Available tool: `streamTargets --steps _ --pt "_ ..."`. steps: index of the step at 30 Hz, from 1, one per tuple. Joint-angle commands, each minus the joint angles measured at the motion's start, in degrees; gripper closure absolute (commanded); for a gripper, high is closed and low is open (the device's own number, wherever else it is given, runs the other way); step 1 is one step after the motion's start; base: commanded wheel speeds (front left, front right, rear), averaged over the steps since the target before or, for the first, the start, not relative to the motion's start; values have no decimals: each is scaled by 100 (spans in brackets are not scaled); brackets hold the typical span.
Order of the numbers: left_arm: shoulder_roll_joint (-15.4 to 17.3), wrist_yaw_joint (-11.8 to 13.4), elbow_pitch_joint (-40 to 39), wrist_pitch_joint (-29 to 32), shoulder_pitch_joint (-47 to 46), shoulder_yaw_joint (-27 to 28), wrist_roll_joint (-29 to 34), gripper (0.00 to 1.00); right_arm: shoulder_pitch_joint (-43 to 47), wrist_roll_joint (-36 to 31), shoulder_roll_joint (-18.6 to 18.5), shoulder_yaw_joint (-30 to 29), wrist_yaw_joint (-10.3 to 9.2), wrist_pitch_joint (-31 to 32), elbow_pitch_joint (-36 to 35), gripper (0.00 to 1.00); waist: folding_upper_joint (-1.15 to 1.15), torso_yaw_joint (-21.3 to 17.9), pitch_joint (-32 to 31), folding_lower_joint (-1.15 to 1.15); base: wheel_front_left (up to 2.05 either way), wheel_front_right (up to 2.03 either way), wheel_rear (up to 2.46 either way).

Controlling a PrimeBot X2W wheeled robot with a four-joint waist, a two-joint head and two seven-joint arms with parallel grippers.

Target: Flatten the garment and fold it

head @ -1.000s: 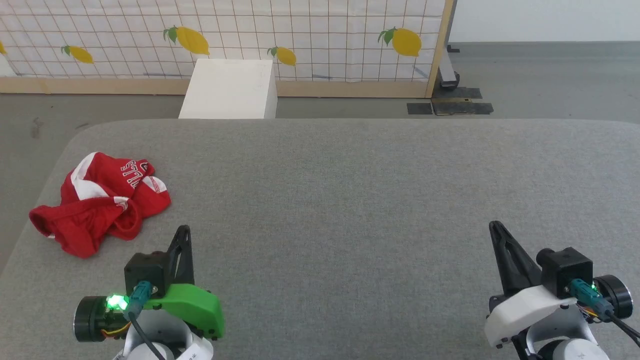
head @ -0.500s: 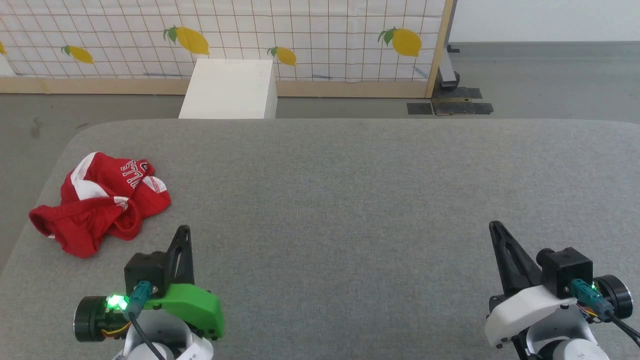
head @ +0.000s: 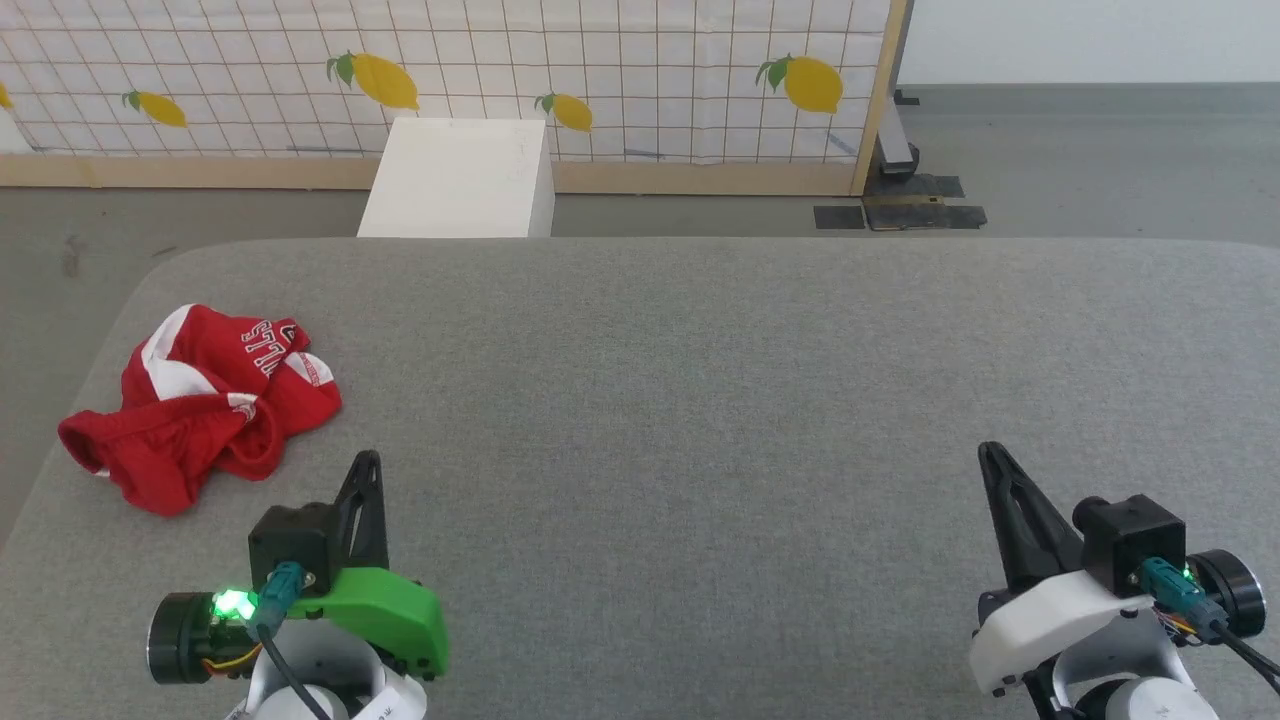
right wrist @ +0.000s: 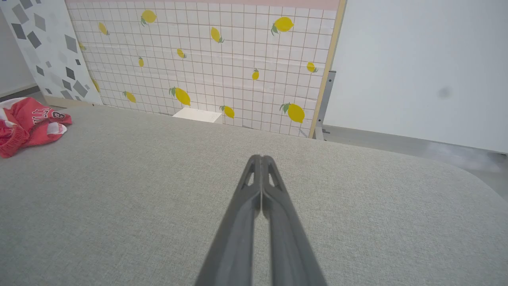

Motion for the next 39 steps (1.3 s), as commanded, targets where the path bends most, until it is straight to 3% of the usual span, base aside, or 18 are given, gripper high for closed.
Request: streamTargets --steps 1,39 --pt "-29 -5 -10 8 73 16 59 100 -94 -37 17 6 -9 15 5 100 0 0 0 0 0 0 0" --pt "-29 -5 -10 8 73 16 59 100 -94 -37 17 6 -9 15 5 100 0 0 0 0 0 0 0"
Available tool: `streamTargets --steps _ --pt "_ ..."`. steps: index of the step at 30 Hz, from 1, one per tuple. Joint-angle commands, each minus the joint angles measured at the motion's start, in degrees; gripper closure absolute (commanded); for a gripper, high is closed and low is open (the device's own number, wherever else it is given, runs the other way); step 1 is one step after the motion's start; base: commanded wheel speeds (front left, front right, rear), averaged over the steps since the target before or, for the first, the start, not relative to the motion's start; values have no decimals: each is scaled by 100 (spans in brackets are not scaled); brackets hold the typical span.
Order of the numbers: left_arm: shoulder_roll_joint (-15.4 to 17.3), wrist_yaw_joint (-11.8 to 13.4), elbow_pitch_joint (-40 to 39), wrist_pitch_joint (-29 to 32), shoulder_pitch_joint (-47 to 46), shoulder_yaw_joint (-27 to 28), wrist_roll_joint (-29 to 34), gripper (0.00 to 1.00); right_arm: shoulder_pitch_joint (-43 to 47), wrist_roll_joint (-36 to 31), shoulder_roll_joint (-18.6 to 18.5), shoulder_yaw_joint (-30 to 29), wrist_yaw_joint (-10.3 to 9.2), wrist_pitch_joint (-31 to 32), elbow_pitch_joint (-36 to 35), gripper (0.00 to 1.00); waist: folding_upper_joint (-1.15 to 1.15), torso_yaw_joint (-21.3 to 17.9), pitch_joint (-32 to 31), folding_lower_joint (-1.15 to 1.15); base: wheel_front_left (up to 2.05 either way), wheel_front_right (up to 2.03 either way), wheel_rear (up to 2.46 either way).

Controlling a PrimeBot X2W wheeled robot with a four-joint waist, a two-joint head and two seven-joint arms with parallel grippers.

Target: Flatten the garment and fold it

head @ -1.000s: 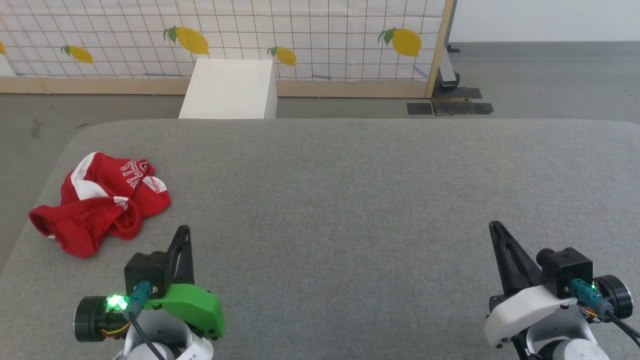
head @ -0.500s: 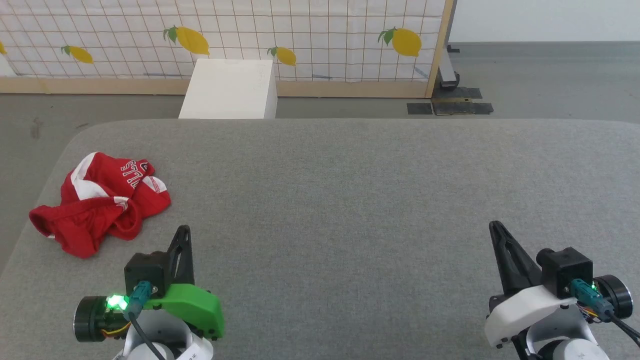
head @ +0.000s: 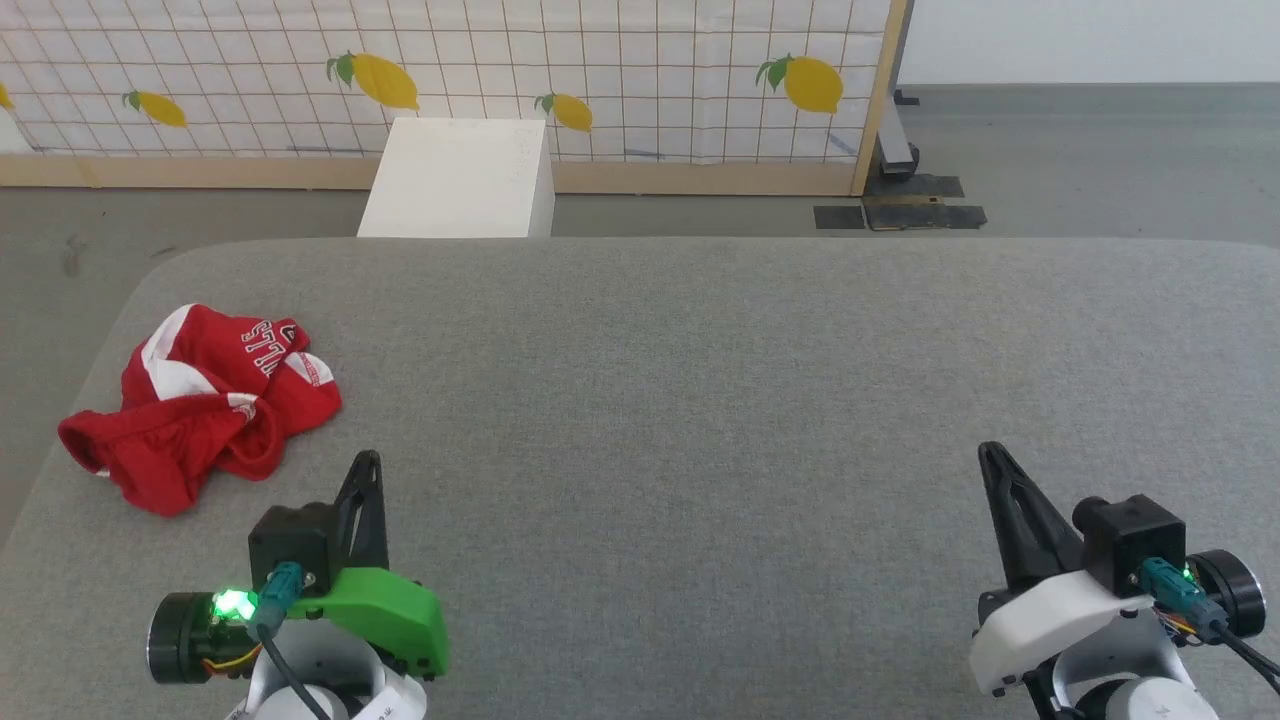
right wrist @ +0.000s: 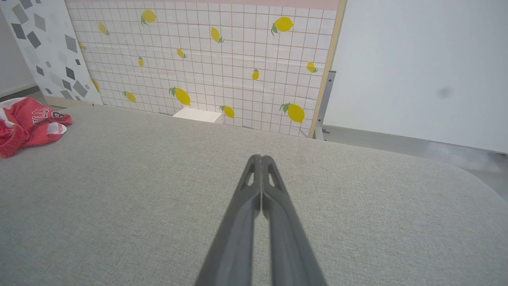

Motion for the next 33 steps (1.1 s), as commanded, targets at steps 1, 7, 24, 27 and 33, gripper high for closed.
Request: streamTargets --steps 1,7,24,27,33 --pt "-29 -5 -10 8 73 16 59 100 -93 -37 17 6 -9 15 5 100 0 0 0 0 0 0 0" --pt "-29 -5 -10 8 73 16 59 100 -93 -37 17 6 -9 15 5 100 0 0 0 0 0 0 0" --pt "1 0 1 0 -2 -21 -1 0 1 2 -2 -4 0 -1 0 0 0 0 0 0 0 0 0" --pt "1 0 1 1 0 -21 -1 0 -1 0 -3 -4 0 -2 0 0 0 0 0 0 0 0 0" --pt "3 -6 4 5 6 -25 -9 0 -6 -16 -7 -8 -1 -14 -1 0 0 0 -1 0 0 0 0"
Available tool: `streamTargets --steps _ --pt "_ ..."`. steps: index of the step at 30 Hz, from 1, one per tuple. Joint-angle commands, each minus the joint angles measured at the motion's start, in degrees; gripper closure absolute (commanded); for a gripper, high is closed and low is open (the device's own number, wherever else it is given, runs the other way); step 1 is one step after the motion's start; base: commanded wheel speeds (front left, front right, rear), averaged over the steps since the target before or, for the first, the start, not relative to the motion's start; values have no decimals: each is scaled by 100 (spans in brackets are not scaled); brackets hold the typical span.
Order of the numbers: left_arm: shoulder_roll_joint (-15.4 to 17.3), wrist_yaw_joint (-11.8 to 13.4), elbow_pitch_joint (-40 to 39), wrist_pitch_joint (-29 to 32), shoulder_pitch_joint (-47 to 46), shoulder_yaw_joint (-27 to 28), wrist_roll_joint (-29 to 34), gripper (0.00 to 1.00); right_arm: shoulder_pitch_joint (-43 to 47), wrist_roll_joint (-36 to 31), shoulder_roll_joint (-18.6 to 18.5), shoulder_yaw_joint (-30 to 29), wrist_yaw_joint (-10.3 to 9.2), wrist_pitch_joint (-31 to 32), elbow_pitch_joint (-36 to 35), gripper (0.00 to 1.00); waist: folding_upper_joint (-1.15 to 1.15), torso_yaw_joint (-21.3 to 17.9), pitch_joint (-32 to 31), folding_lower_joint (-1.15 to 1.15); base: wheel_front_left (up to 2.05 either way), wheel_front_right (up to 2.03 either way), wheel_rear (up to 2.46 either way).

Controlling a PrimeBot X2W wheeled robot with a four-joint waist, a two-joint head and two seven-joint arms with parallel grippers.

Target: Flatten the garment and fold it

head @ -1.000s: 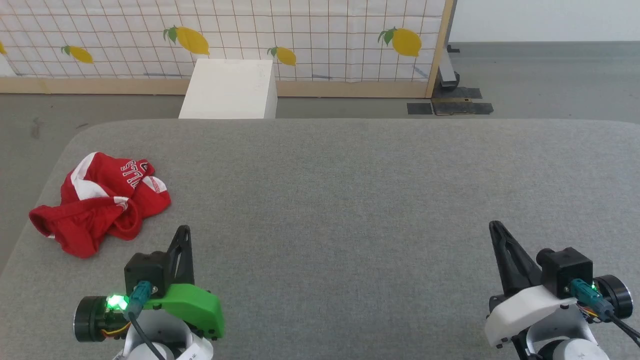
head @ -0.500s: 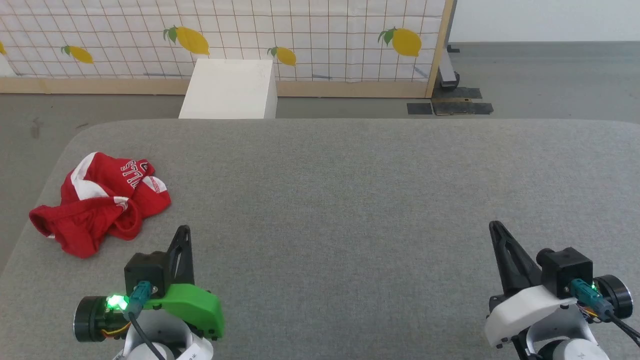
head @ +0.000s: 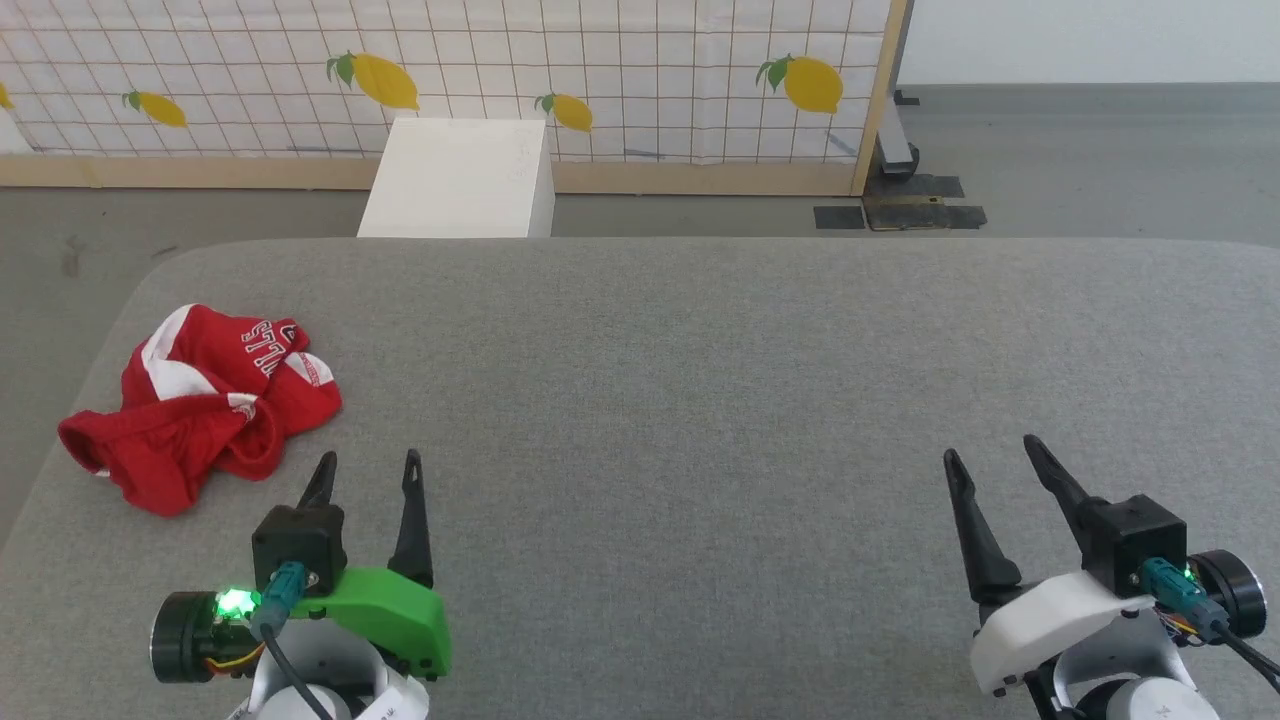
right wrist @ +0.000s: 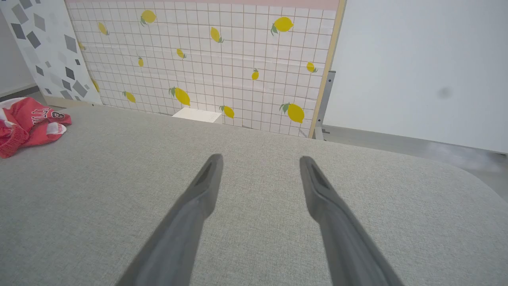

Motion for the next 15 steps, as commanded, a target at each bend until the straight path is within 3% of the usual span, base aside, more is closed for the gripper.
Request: streamTargets --steps 1,15 --pt "2 -8 4 7 10 6 -9 0 -10 -21 -3 -1 -1 -16 -3 0 0 0 -1 0 0 0 0" --pt "15 -14 7 15 25 -16 -35 0 -40 -13 2 -9 -2 -62 -10 0 0 3 1 0 0 0 0"
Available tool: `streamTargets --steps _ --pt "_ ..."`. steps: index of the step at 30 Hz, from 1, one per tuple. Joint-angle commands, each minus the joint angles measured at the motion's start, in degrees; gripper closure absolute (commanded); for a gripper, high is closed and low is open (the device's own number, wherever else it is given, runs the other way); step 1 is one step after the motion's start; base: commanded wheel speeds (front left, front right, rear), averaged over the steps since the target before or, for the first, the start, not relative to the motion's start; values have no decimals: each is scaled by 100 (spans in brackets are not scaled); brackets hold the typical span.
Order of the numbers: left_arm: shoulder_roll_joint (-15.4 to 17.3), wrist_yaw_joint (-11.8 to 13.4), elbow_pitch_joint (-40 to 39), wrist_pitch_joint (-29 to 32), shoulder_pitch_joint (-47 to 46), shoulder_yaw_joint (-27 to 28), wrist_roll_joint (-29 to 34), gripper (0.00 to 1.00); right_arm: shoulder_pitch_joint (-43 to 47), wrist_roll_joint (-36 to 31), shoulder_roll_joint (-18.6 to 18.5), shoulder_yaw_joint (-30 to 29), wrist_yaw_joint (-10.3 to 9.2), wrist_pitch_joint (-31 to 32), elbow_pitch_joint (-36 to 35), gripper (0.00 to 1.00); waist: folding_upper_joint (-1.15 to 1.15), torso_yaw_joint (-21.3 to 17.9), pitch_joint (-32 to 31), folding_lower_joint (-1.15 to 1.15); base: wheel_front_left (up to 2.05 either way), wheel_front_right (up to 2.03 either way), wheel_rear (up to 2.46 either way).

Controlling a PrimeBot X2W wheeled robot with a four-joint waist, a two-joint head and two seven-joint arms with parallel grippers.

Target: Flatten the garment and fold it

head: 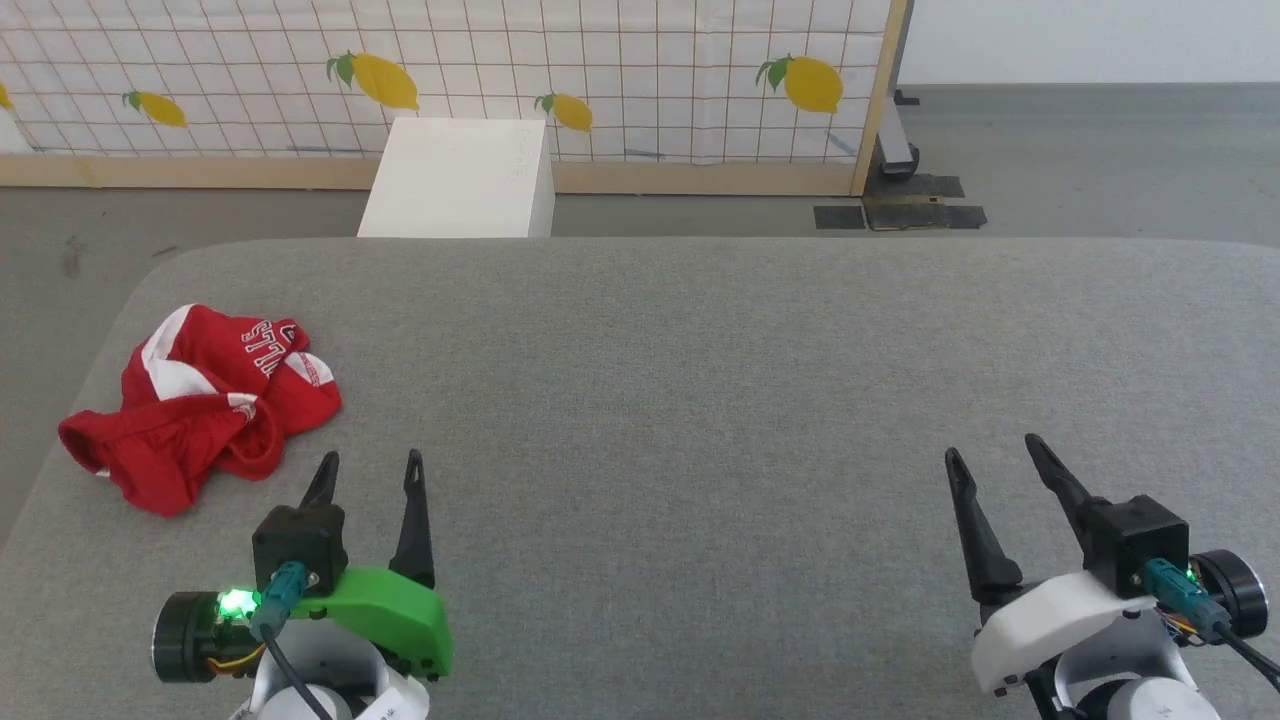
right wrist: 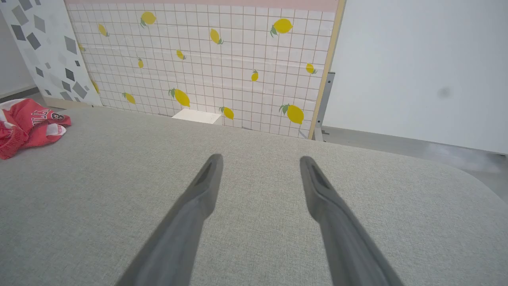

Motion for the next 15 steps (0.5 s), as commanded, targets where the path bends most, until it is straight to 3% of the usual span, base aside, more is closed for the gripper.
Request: streamTargets --steps 1,15 --pt "13 -13 6 14 26 0 5 0 -41 -19 3 3 -2 -27 -10 0 0 2 1 0 0 0 0" --pt "42 -4 5 -1 35 -33 -28 0 -61 -48 5 7 -3 -24 -27 0 0 7 4 0 0 0 0"
